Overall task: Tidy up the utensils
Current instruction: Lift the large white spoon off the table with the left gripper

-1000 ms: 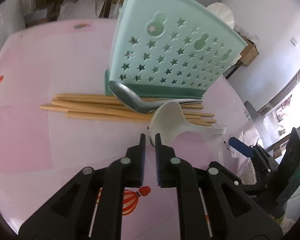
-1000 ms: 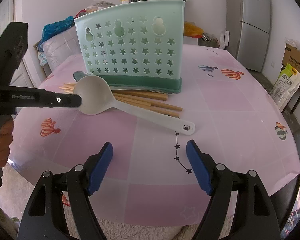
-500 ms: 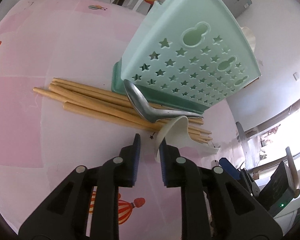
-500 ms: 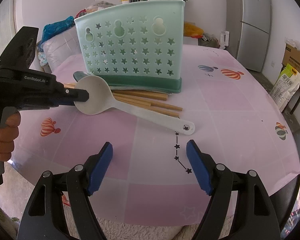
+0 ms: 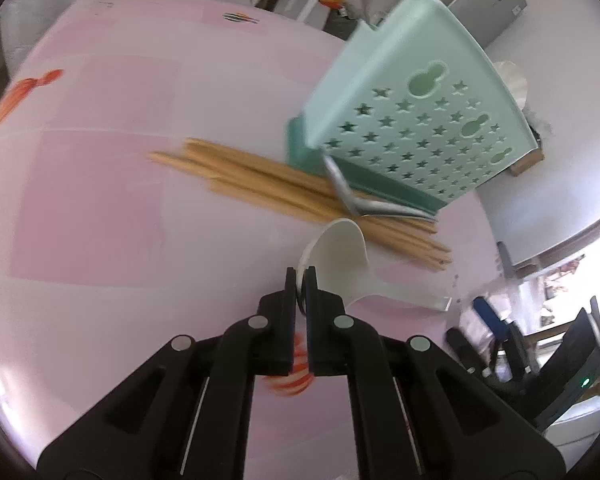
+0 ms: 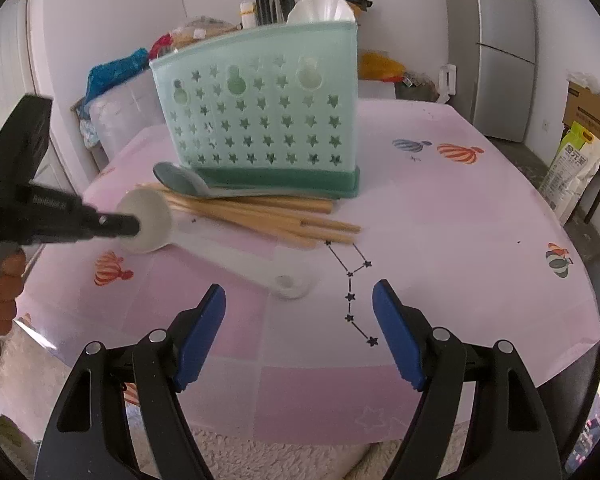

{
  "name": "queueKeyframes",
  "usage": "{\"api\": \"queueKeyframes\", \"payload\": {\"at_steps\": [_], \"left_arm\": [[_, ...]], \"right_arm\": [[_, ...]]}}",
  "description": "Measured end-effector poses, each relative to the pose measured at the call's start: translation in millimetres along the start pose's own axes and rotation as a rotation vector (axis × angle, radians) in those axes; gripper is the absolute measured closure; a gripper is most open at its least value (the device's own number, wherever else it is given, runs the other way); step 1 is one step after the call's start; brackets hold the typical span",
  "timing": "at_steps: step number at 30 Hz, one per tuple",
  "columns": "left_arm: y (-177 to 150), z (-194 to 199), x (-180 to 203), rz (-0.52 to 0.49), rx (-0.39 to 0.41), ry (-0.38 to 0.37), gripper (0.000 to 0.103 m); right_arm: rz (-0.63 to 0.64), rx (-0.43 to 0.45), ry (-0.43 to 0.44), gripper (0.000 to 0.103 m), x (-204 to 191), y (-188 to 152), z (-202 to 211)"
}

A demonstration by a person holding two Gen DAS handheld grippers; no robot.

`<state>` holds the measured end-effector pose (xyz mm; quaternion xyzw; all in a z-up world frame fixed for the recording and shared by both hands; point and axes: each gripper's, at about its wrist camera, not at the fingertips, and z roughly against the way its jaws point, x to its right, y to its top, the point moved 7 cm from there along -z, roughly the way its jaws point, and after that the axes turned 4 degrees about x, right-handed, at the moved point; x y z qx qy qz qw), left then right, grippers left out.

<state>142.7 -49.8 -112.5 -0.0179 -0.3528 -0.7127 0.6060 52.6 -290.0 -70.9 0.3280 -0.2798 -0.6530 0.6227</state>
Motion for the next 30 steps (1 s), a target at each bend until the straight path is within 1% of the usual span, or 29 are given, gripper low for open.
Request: {"api": "queueKeyframes", "payload": {"at_steps": [2, 5, 6, 8, 10, 18, 21, 22, 25, 30], "left_arm": [[-2.8, 5.7, -7.6, 0.012, -0.005, 0.005, 0.1], [-4.2, 7.8, -11.7, 0.016, -0.014, -0.007, 0.099], [-3.6, 7.9, -12.8, 0.013, -0.013, -0.008, 0.098], [-1.9, 4.2, -11.9, 0.016, -0.01, -0.009, 0.089], [-0.3, 1.4, -10.3, 0.027, -0.006, -0.024, 0.087], [7.9, -8.4, -7.2, 0.056, 0.013, -0.047, 0.088], [9.1, -9.7, -6.8, 0.051, 0.021, -0.043, 0.092], [8.9, -8.9, -8.4, 0.047, 0.021, -0.042, 0.096], [7.4, -5.8, -11.8, 0.035, 0.017, -0.043, 0.097], [6.6, 8.1, -27.6, 0.015, 0.029, 0.005, 0.097]], "right_arm": [[-0.007, 0.016, 0.008, 0.029, 0.0, 2.7, 3.5], [-0.016, 0.033, 0.018, 0.029, -1.2, 6.5, 6.6], [-0.017, 0.035, 0.019, 0.029, -1.0, 6.9, 7.5], [-0.016, 0.035, 0.021, 0.029, -1.9, 7.4, 7.7], [-0.013, 0.035, 0.019, 0.029, -2.8, 7.1, 7.6], [-0.006, 0.044, 0.017, 0.029, -7.0, 8.6, 10.8], [-0.008, 0.046, 0.025, 0.029, -9.6, 10.6, 11.1], [-0.011, 0.048, 0.032, 0.029, -10.4, 12.0, 11.7], [-0.014, 0.059, 0.047, 0.029, -11.6, 17.5, 12.7], [-0.015, 0.08, 0.086, 0.029, -14.8, 33.8, 9.6]]}}
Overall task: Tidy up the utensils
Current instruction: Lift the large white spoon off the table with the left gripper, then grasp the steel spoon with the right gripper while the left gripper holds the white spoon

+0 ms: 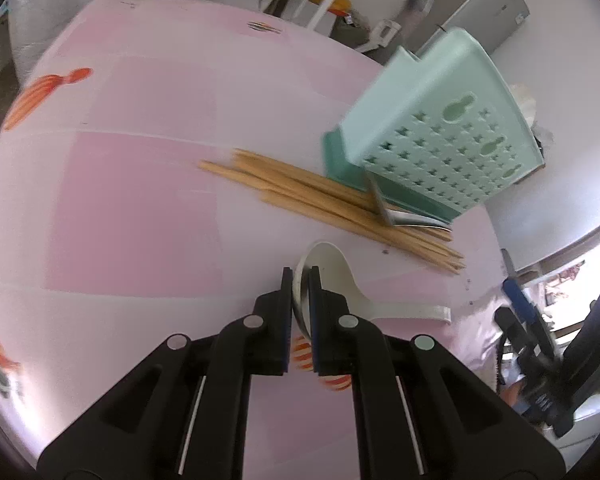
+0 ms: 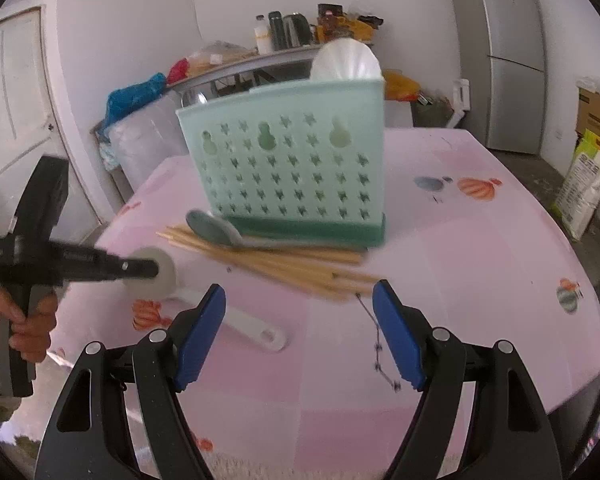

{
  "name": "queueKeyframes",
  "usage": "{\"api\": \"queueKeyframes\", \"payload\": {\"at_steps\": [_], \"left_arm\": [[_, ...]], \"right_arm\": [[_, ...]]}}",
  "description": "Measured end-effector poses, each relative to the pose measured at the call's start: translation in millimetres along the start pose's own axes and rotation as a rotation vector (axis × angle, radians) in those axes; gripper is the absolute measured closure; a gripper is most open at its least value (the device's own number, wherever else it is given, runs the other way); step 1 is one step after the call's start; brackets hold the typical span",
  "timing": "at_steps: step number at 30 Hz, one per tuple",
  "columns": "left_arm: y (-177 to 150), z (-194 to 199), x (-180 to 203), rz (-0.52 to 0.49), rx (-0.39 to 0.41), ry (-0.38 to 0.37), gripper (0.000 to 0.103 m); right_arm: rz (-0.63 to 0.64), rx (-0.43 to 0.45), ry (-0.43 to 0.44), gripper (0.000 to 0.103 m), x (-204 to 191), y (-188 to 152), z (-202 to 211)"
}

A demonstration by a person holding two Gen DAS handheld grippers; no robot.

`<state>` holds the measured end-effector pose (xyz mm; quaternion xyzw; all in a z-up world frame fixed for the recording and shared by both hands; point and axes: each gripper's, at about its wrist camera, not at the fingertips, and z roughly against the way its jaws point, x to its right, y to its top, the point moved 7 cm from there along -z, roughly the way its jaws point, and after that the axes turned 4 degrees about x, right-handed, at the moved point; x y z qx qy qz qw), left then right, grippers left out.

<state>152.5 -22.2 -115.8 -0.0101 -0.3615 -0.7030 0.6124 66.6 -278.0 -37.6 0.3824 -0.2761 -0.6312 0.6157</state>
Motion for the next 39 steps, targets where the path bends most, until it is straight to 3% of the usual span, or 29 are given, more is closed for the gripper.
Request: {"api": "queueKeyframes", "payload": {"at_steps": [3, 11, 19, 29, 32, 39], "left_arm": [[2.7, 10.2, -17.2, 0.015, 0.019, 0.037, 0.097], [6.9, 28.5, -51.0, 0.059, 0.06, 0.097, 0.097], [6.2, 28.8, -53.9, 0.064, 0.068, 0.102, 0.097], [4.3, 28.9, -52.9, 0.064, 0.072, 0.101, 0.096], [4.8, 28.5, -53.5, 0.065, 0.072, 0.1, 0.096], [5.1, 29.4, -52.9, 0.068, 0.076, 0.098, 0.096]], "right_arm": [[0.022, 0.009, 0.036, 0.03, -7.6, 12.4, -9.7], [0.196, -0.024, 0.118, 0.048, -59.9, 30.4, -53.9], [0.295, -0.138, 0.184, 0.064, -96.8, 26.3, -96.5], [0.371, -0.203, 0.133, 0.066, -106.0, 24.0, -115.4], [0.375, -0.216, 0.116, 0.083, -106.7, 22.5, -118.2], [0.333, -0.185, 0.097, 0.092, -100.2, 30.2, -112.8]]}}
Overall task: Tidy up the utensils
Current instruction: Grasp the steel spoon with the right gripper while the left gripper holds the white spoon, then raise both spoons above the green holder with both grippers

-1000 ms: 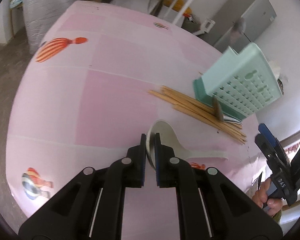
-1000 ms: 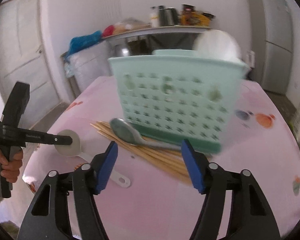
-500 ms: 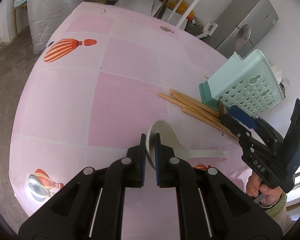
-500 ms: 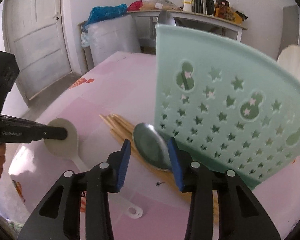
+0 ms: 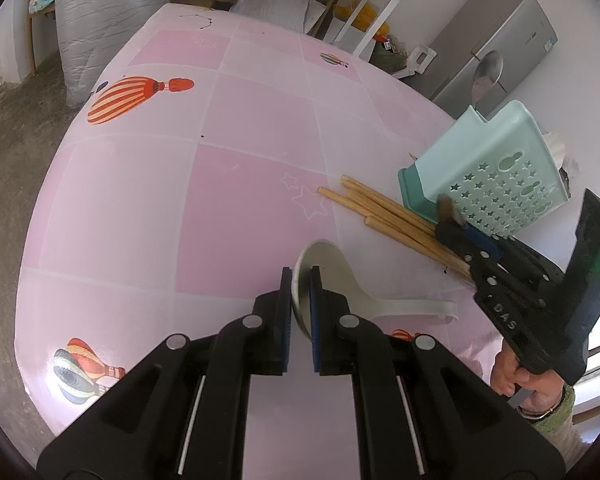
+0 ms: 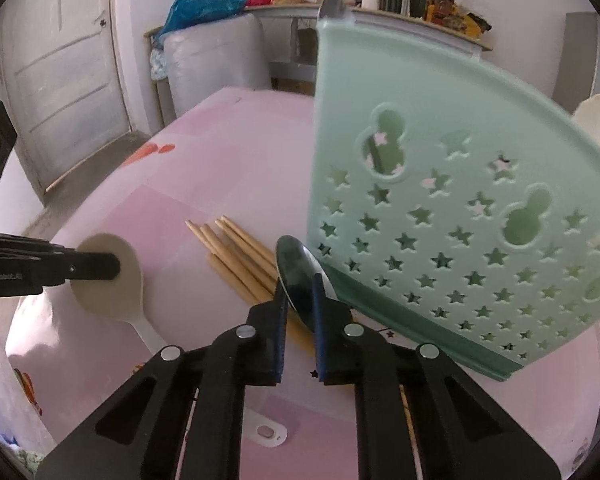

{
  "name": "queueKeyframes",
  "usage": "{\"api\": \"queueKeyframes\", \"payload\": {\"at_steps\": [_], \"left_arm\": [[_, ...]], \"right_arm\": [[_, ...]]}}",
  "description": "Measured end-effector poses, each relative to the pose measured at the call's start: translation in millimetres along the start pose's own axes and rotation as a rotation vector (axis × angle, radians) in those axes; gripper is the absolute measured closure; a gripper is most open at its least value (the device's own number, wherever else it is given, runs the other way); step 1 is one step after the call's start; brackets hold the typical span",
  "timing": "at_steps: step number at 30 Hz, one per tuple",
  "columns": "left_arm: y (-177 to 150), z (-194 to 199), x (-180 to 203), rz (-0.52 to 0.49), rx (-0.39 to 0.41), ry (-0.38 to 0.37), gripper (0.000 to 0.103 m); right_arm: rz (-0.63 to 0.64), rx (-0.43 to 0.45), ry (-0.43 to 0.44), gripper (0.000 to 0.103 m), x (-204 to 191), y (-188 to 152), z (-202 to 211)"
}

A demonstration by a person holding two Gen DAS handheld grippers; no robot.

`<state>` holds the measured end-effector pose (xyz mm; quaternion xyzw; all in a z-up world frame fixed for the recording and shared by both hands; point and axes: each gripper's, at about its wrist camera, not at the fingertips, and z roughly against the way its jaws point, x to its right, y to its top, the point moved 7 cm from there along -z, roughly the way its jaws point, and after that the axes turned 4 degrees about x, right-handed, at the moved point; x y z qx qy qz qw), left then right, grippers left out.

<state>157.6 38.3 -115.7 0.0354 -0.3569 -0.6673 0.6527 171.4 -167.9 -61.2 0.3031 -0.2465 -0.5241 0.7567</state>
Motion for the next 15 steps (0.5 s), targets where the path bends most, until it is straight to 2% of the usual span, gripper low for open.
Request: {"api": "queueKeyframes", "payload": {"at_steps": [8, 15], "left_arm": [[1.9, 1.8, 1.3, 0.009, 0.037, -0.007, 0.097], [15.3, 30.8, 17.9, -0.045, 0.153, -0.016, 0.098]], "right_arm": [[-0.073, 0.126, -0.024, 0.098, 17.8, 11.2, 54.4], [-0.243, 0.264, -0.023, 0.099, 58.6, 19.8, 115.6]]}}
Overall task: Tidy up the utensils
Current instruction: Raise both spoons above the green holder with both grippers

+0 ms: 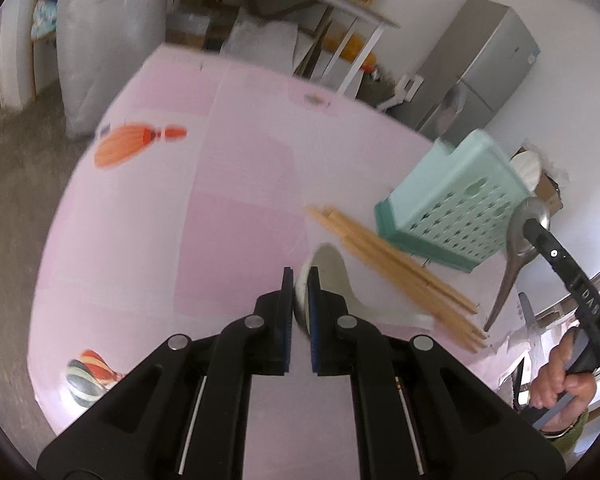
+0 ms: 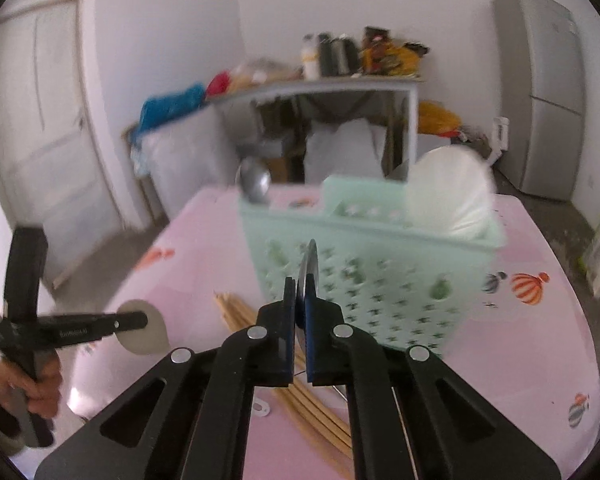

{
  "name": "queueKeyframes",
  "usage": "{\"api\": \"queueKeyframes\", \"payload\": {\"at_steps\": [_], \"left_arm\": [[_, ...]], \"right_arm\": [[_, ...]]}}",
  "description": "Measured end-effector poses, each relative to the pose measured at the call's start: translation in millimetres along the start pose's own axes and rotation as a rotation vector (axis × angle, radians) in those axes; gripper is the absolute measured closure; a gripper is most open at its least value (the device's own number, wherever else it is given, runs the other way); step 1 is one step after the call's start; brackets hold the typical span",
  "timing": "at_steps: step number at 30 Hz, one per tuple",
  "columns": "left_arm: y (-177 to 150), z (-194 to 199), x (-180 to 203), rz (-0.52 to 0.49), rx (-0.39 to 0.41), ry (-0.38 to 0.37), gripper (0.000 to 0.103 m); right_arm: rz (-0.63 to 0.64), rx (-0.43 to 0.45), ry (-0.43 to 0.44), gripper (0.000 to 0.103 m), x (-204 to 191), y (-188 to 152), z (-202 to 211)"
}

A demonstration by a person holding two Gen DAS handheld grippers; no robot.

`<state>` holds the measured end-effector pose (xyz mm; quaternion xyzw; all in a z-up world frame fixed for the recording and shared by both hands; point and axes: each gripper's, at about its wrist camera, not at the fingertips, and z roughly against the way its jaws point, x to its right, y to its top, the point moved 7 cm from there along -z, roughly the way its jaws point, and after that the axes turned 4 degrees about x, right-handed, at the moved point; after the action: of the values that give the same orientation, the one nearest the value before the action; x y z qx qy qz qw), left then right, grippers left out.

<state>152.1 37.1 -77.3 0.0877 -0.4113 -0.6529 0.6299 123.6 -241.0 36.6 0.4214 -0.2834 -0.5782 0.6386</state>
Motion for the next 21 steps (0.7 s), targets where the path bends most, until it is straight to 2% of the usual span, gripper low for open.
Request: {"api": "queueKeyframes", "payload": {"at_steps": [9, 16, 21], "left_arm": [[34.0, 43.3, 43.4, -0.091, 0.153, -0.053, 0.098], [54.4, 71.7, 76.1, -0.148, 0.24, -0.107, 0.098], [64.0, 89.5, 88.0, -0.144, 0.279, -0.147, 0.098]], "right_arm": [[-0.202, 0.16, -0.022, 0.099, 58.1, 24.0, 61.9], [-0.315, 0.232, 0.013, 0.099, 89.9, 26.8, 91.5], [-0.371, 0.265, 0.05, 0.099, 99.0, 24.9, 104.1]]}}
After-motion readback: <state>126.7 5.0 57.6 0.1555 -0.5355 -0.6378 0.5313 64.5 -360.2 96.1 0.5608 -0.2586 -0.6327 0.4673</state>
